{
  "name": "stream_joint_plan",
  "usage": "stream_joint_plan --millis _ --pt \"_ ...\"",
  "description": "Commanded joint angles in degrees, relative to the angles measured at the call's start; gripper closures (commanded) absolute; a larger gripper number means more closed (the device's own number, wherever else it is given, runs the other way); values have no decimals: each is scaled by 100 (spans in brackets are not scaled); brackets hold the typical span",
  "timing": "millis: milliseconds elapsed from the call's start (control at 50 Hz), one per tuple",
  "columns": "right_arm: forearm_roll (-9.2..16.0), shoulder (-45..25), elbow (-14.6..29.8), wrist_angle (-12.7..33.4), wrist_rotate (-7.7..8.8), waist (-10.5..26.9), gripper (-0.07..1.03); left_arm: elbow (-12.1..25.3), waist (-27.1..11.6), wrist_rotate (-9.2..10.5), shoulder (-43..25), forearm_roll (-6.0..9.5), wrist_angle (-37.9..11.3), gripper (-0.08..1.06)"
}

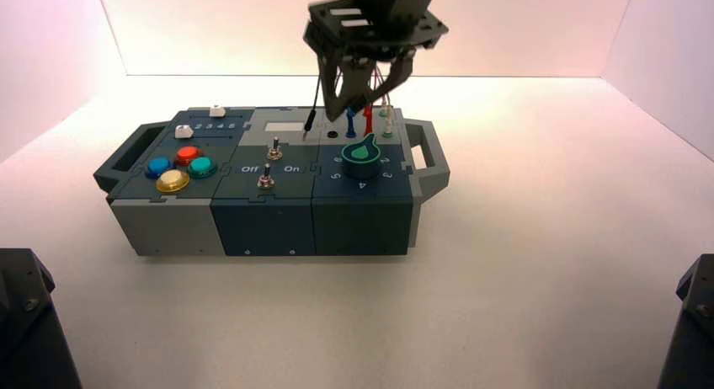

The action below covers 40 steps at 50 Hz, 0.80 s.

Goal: Pull the blue wire.

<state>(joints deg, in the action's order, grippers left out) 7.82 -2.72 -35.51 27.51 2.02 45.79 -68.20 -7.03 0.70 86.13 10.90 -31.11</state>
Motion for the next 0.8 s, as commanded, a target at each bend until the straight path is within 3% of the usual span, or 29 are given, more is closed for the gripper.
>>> stream_joint_plan --millis 20,540,800 --pt "-44 -9 167 -26 0 -211 45 62 -9 18 -53 0 62 101" --pt "-176 -387 659 9 0 -237 45 62 -9 18 -88 9 97 101" --pt "-264 -545 686 79 -18 -272 49 70 -9 18 -79 0 97 101"
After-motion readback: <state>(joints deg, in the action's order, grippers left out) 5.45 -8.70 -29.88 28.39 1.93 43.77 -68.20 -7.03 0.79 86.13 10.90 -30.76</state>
